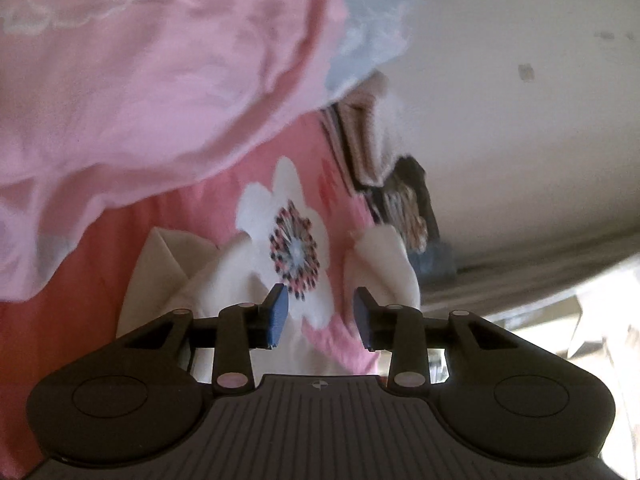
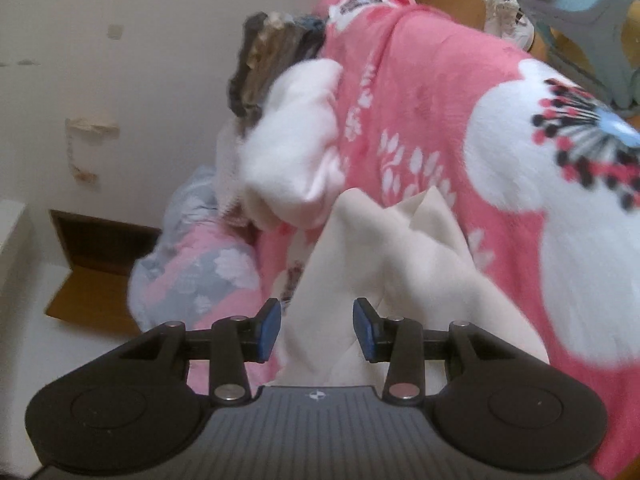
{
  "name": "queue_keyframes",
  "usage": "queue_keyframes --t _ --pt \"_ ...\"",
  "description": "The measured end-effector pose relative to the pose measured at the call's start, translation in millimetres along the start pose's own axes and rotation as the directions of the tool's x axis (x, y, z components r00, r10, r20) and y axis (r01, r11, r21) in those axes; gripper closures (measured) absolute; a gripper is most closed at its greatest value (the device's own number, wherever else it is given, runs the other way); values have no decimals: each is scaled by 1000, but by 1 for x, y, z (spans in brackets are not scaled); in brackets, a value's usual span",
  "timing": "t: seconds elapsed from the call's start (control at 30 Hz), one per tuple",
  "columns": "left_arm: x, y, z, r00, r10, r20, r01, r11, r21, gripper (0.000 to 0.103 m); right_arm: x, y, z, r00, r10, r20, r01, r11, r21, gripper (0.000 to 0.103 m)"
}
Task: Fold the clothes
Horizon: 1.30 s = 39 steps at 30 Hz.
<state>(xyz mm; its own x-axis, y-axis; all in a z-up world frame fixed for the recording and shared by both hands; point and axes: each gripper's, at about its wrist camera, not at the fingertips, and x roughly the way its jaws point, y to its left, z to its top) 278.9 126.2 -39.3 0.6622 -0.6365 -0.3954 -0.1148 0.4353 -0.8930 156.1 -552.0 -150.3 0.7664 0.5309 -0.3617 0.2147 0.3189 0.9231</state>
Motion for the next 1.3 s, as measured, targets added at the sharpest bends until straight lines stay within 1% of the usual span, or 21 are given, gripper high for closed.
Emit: queue_keyframes --t 0.13,0.23,0.3,0.37,0.4,0.43,0.5,0.53,0.57,0.6,0.67,0.73,0.8,0.93,1.03,1.07,1.1,1.13,1.2,1.27,1.3 --pt "-42 -25 -30 998 47 -48 -42 993 110 68 -49 4 -25 996 86 38 -87 996 29 60" --pt "-62 -32 -63 991 97 -91 -80 981 178 65 -71 -12 -51 995 89 42 -93 989 114 60" --pt "-67 -18 -86 984 136 -115 -114 977 182 59 -76 -29 -70 998 51 29 -55 984 168 59" --pt "-65 5 -107 974 184 -136 -162 975 154 58 -75 -47 -83 1000 0 28 -6 979 204 58" --pt "-63 19 -117 972 185 -143 -167 978 126 58 -74 -56 -89 999 -25 27 19 975 221 58" --pt "-61 33 -125 973 171 -152 -161 984 80 58 -73 -64 -95 998 -51 26 43 970 238 58" --pt "-57 58 -139 976 137 -167 -144 989 -29 58 -70 -74 -101 994 -95 60 78 969 236 57" --pt "-57 72 -146 983 104 -153 -121 987 -108 56 -68 -78 -101 990 -113 78 92 967 236 56" --pt "-58 82 -151 989 78 -126 -100 979 -176 50 -65 -80 -101 987 -126 103 100 968 230 55" --pt "-58 89 -154 993 72 -94 -91 972 -218 44 -62 -80 -101 982 -141 125 110 968 226 55" --pt "-56 95 -156 995 89 -41 -95 975 -203 43 -54 -80 -97 977 -150 153 116 970 215 55" --pt "-52 98 -154 995 99 -19 -100 979 -177 43 -47 -78 -93 974 -141 177 103 973 206 54" --pt "-47 102 -150 995 98 -2 -97 981 -169 43 -40 -78 -88 975 -121 186 85 978 191 50" --pt "-38 108 -143 994 101 44 -92 980 -176 44 -23 -78 -78 975 -122 185 92 982 167 49" --pt "-30 100 -141 990 124 63 -115 985 -131 48 -13 -76 -72 973 -132 189 105 984 144 49" --pt "-26 97 -141 987 145 70 -137 985 -106 58 -10 -74 -71 972 -137 193 112 985 134 50" --pt "-26 94 -140 985 153 79 -147 986 -83 71 -9 -72 -70 969 -150 198 128 984 121 58" --pt "-26 91 -139 984 154 89 -149 987 -61 79 -8 -69 -70 965 -163 203 144 984 107 65" --pt "-29 85 -136 983 145 111 -145 989 -14 84 -9 -62 -72 961 -176 215 168 984 53 76" --pt "-36 70 -135 983 122 139 -131 990 56 86 -15 -50 -77 958 -175 228 185 982 -24 80" --pt "-40 62 -134 982 111 151 -124 989 83 87 -19 -43 -80 960 -158 232 176 983 -55 82"
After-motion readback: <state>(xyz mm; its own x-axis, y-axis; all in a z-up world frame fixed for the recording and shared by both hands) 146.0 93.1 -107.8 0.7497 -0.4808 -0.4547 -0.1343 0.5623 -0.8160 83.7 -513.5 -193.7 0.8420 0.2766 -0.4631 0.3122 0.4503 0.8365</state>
